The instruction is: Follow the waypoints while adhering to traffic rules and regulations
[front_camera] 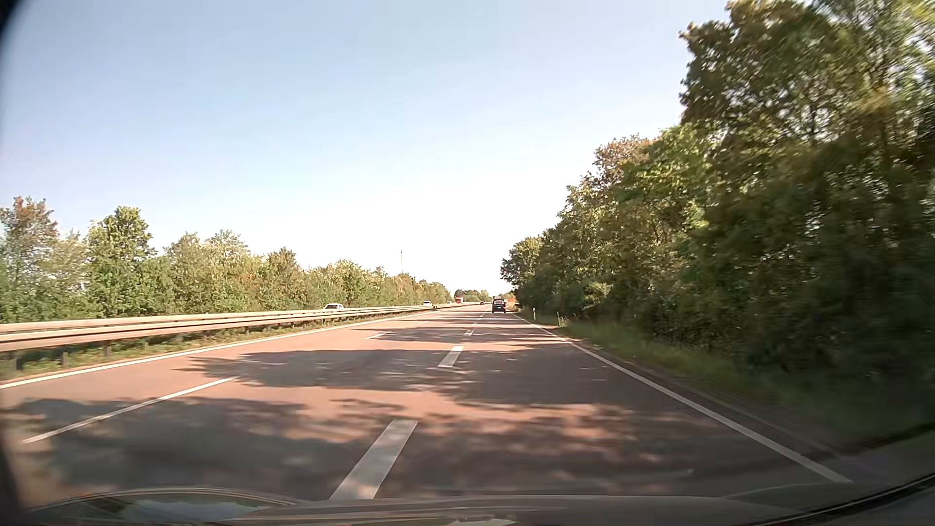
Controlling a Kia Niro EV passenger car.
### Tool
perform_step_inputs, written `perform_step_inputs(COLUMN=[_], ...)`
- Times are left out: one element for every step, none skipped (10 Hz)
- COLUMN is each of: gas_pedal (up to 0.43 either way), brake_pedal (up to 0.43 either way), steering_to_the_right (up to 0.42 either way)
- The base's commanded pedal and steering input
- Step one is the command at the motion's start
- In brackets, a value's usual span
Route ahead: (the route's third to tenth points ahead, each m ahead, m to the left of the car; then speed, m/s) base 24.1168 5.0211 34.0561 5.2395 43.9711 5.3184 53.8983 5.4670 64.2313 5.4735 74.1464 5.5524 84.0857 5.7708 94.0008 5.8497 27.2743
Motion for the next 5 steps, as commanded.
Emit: perform_step_inputs(gas_pedal=[0.000, 0.000, 0.000, 0.000, 0.000], brake_pedal=[0.085, 0.110, 0.128, 0.134, 0.134], steering_to_the_right=[-0.004, -0.004, -0.004, -0.004, -0.003])
